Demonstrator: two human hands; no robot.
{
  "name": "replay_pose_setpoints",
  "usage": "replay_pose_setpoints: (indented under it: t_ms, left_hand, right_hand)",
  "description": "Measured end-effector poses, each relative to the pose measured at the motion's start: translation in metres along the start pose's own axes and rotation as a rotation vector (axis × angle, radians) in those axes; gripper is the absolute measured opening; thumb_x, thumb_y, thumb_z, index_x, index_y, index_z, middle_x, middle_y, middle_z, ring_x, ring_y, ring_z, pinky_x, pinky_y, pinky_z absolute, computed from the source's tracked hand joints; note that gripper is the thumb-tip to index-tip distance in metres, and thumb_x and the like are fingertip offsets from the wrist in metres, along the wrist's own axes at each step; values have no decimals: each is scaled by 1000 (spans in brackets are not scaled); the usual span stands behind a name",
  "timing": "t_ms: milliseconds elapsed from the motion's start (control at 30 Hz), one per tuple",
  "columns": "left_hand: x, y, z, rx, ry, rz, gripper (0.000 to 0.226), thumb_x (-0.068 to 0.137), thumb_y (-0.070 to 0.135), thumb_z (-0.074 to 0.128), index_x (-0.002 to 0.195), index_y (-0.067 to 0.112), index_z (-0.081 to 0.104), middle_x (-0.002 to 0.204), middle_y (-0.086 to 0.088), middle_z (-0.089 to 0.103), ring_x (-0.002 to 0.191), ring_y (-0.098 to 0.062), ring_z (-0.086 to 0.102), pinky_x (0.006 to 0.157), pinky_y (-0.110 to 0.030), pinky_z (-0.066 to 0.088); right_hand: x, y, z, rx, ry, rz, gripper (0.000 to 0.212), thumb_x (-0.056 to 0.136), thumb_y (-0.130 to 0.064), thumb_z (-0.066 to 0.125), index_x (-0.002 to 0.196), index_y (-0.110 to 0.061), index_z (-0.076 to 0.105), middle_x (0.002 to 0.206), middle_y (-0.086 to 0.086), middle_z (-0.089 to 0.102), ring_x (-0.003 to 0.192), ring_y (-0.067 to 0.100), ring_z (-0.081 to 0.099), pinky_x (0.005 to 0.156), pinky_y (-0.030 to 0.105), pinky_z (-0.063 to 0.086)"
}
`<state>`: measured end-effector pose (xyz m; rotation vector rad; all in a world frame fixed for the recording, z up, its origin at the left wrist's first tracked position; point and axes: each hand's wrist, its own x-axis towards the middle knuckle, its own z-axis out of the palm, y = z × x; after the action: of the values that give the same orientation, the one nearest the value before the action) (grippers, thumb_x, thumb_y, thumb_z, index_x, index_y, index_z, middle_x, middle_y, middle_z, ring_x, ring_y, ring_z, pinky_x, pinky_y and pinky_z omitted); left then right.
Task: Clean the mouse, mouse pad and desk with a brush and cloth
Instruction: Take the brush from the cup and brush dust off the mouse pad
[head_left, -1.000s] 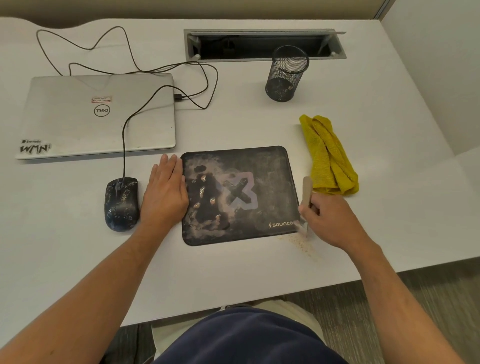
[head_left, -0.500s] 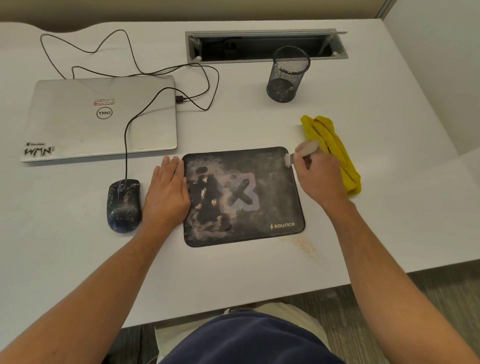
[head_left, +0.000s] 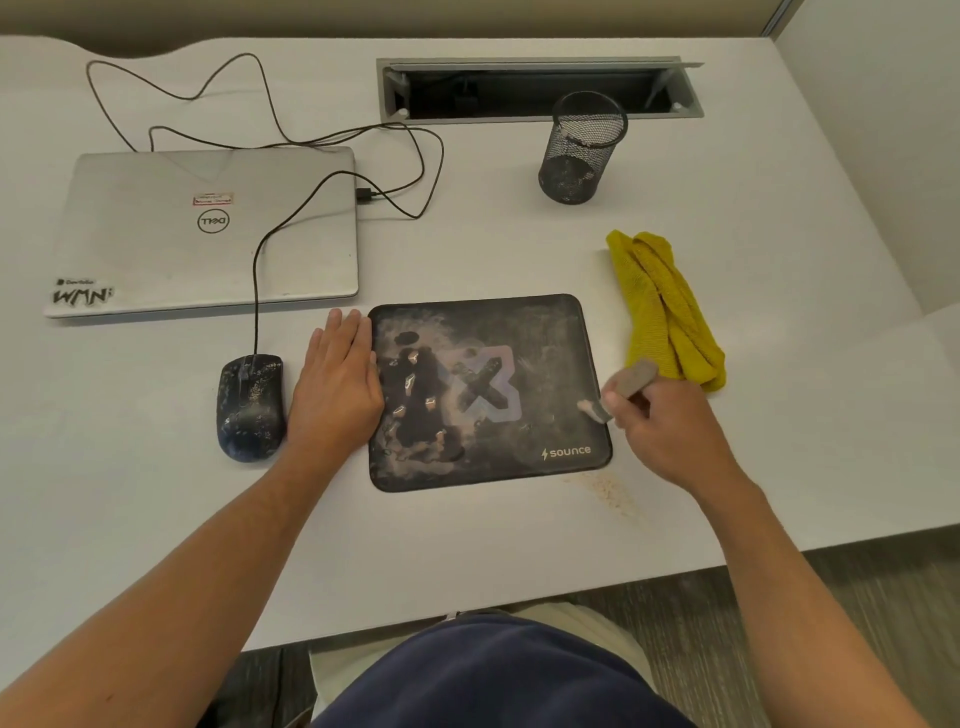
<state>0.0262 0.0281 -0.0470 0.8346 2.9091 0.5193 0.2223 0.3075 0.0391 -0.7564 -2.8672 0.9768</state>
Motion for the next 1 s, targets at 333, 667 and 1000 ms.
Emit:
replay_pose_setpoints:
  t_ms: [333, 667, 1000]
  left_hand:
    - [0, 0, 0, -4, -2, 0, 58, 99, 33, 18, 151, 7, 23, 158, -11, 22, 148, -23, 9, 120, -36, 1]
    - [0, -1, 1, -12, 13, -2, 51, 103, 25, 27, 150, 6, 24, 158, -12, 24, 148, -24, 10, 120, -36, 3]
    - [0, 1, -2, -15, 10, 4, 51, 103, 23, 28, 150, 5, 23, 158, -13, 23, 148, -25, 9, 120, -37, 3]
  right_hand:
    - [-4, 10, -28, 221, -200, 21, 18, 91, -18, 63, 80, -32, 67, 70, -12, 65, 63, 5, 60, 64, 32, 52]
    - [-1, -8, 0, 174, -300, -114, 28, 88, -9, 63, 77, -34, 67, 85, -17, 68, 83, 1, 62, 70, 18, 45]
    - [-8, -3, -24, 215, -225, -82, 22, 89, -11, 64, 82, -31, 69, 81, -23, 65, 77, 2, 61, 65, 11, 43]
